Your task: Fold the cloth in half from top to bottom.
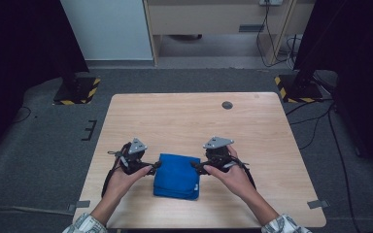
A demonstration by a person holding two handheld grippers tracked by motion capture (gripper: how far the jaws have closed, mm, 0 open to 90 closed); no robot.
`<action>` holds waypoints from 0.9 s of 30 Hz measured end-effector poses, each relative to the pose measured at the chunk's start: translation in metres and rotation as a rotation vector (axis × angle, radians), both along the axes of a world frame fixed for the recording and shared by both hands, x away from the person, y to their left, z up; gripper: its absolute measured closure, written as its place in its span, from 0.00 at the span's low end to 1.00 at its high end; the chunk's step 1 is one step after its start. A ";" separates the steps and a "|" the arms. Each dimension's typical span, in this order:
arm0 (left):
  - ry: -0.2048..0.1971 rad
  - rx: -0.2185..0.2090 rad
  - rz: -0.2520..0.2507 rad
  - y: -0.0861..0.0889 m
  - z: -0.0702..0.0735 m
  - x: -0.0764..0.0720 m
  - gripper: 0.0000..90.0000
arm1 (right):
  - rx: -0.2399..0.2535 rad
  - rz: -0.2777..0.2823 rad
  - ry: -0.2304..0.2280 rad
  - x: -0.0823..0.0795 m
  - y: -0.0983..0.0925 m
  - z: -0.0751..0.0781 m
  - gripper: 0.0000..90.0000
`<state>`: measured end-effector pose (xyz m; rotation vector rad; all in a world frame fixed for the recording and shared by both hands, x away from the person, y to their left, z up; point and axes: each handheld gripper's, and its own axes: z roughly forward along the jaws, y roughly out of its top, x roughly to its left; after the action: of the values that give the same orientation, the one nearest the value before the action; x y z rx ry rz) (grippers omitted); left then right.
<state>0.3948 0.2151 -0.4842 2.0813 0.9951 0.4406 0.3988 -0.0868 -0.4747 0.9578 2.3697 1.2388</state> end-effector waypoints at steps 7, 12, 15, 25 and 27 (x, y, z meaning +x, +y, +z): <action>-0.027 -0.032 0.025 0.001 0.001 0.009 0.10 | 0.011 -0.040 -0.006 0.008 -0.016 0.001 0.08; -0.033 -0.019 0.039 0.010 -0.002 0.009 0.09 | 0.022 -0.071 0.003 0.010 -0.032 -0.001 0.08; -0.017 -0.006 0.052 0.017 -0.008 0.010 0.08 | 0.012 -0.090 0.007 0.012 -0.044 -0.003 0.09; 0.002 0.005 0.132 0.041 -0.017 0.015 0.08 | 0.035 -0.183 0.007 0.016 -0.089 -0.006 0.09; 0.002 0.008 0.137 0.042 -0.018 0.015 0.08 | 0.038 -0.200 0.004 0.017 -0.098 -0.007 0.09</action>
<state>0.4098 0.2572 -0.5023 2.0280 1.1437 0.5129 0.4155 -0.1852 -0.4821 1.1773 2.1974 1.2099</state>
